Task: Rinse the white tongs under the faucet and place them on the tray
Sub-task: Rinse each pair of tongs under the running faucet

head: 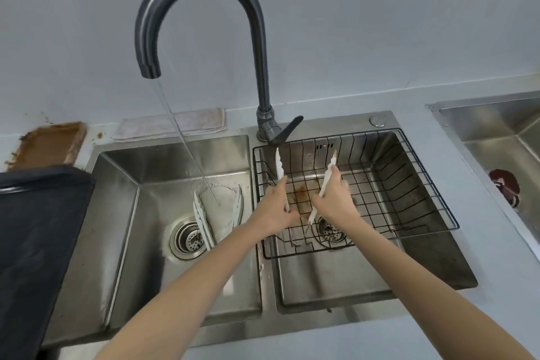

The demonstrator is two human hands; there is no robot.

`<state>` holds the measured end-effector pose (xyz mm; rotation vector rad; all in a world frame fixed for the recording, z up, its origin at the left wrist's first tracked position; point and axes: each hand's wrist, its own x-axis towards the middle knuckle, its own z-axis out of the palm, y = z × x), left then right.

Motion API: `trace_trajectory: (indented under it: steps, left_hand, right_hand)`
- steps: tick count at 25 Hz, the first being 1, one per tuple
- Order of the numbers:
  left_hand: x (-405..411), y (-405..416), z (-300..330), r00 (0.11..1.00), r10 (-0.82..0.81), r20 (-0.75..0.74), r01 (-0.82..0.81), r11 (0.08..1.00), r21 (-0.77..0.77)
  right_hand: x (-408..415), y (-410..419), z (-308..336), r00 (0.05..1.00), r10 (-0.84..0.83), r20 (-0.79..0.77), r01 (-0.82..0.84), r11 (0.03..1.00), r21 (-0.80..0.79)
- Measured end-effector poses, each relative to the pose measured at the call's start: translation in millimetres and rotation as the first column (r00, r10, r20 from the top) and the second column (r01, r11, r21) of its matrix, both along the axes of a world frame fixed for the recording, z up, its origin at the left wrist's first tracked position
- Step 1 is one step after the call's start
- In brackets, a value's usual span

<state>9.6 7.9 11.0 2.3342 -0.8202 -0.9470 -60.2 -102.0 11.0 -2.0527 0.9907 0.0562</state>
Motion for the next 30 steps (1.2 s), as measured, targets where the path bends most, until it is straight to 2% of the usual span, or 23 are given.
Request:
trace_trajectory:
  steps: [4, 7, 12, 15, 20, 24, 28, 30]
  left_hand:
    - [11.9, 40.8, 9.3, 0.995, 0.091, 0.040, -0.089, 0.995, -0.053]
    - [19.8, 69.3, 11.8, 0.986, 0.155, 0.067, -0.149, 0.985, -0.086]
    - [40.1, 112.5, 2.7, 0.944, 0.329, 0.010, -0.324, 0.935, -0.142]
    - [59.9, 127.0, -4.6, 0.845, 0.516, -0.142, -0.534, 0.829, -0.168]
    - [88.9, 135.5, -8.3, 0.739, 0.592, -0.320, -0.652, 0.748, -0.122]
    - [110.5, 128.7, -7.1, 0.675, 0.603, -0.425, -0.708, 0.692, -0.142]
    - [130.5, 114.2, -1.8, 0.488, 0.545, -0.682, -0.830, 0.533, -0.168]
    - [138.2, 107.0, -0.8, 0.455, 0.521, -0.722, -0.843, 0.513, -0.162]
  right_hand:
    - [16.5, 31.5, 6.3, 0.992, 0.020, 0.121, -0.027, 0.998, 0.061]
    - [31.4, 58.2, 7.4, 0.989, 0.010, 0.148, -0.030, 0.991, 0.132]
    - [54.4, 99.6, 7.1, 0.985, 0.039, 0.167, -0.071, 0.980, 0.188]
    - [63.9, 115.9, 6.9, 0.983, 0.031, 0.179, -0.070, 0.974, 0.217]
    - [84.0, 128.4, 6.5, 0.975, 0.075, 0.210, -0.110, 0.981, 0.158]
    - [96.3, 127.0, 3.6, 0.979, 0.064, 0.196, -0.093, 0.986, 0.141]
    - [101.3, 121.0, -4.3, 0.990, 0.053, 0.129, -0.077, 0.979, 0.186]
    - [105.2, 119.3, -8.8, 0.993, 0.080, 0.082, -0.098, 0.963, 0.252]
